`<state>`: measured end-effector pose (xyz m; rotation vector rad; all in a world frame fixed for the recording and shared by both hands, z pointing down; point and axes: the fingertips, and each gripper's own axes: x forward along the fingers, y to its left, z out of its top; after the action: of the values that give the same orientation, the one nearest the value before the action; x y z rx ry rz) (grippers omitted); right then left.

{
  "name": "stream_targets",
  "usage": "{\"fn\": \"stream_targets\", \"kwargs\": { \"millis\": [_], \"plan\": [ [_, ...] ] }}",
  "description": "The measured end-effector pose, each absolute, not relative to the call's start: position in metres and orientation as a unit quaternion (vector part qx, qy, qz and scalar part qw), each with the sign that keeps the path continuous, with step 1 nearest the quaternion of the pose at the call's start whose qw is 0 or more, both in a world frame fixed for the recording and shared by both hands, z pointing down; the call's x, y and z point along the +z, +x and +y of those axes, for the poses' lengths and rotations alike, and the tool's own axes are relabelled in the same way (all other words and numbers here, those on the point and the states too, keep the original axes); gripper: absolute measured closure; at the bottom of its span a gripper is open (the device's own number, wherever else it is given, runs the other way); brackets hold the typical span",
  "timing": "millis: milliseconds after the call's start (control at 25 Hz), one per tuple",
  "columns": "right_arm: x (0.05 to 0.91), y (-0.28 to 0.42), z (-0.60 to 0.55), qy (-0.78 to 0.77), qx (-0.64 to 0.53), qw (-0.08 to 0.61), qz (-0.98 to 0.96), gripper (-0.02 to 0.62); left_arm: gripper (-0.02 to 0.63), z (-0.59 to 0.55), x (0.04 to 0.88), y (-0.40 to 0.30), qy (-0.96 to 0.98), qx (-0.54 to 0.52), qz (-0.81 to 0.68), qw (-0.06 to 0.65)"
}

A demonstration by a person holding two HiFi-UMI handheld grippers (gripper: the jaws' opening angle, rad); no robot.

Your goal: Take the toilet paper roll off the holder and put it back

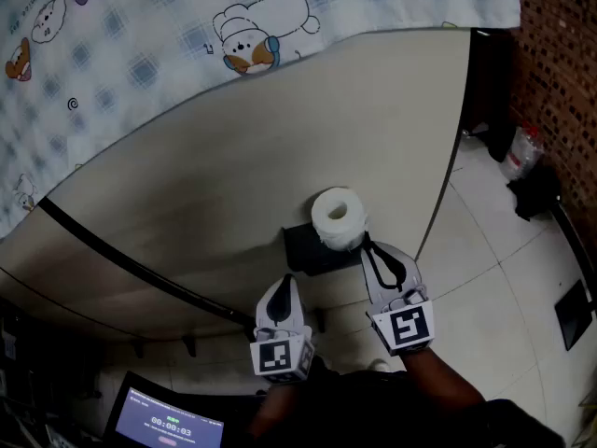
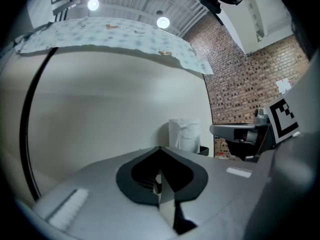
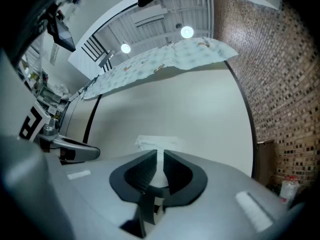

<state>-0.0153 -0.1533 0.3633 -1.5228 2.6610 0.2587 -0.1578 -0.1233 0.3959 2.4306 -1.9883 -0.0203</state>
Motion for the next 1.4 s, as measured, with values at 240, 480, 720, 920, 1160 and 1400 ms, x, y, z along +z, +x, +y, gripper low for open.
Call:
{"fn": "stream_targets", "kwargs": {
  "millis": [240,480,720,920,1160,1400],
  "plan": [
    [0.355,-0.020,-0.163,-0.503,0.090,0.051,0.858,0.353,0.589,-0.126,0.390,-0.161,0.774,-0.016,-0.633,0.004],
    [0.354,-0.034,-0.171,-0.491,0.086,0.058,0.865,0.130,0.589,-0.128,0.388,-0.172,0.766,-0.022,-0.642,0.013],
    [0.364,-0.048,-0.194,-0.481,0.057,0.032,0.874,0.011,0.589,-0.130,0.386,-0.173,0.767,-0.022,-0.641,0.007],
    [0.372,-0.057,-0.210,-0.475,0.043,0.004,0.879,0.011,0.589,-0.134,0.387,-0.175,0.766,-0.025,-0.642,0.015],
    [0.369,-0.065,-0.220,-0.468,0.049,-0.011,0.882,0.012,0.589,-0.144,0.387,-0.179,0.765,-0.028,-0.643,0.015],
    [0.364,-0.064,-0.224,-0.474,0.066,-0.015,0.878,0.118,0.589,-0.149,0.385,-0.184,0.761,-0.027,-0.648,0.017]
  ]
}}
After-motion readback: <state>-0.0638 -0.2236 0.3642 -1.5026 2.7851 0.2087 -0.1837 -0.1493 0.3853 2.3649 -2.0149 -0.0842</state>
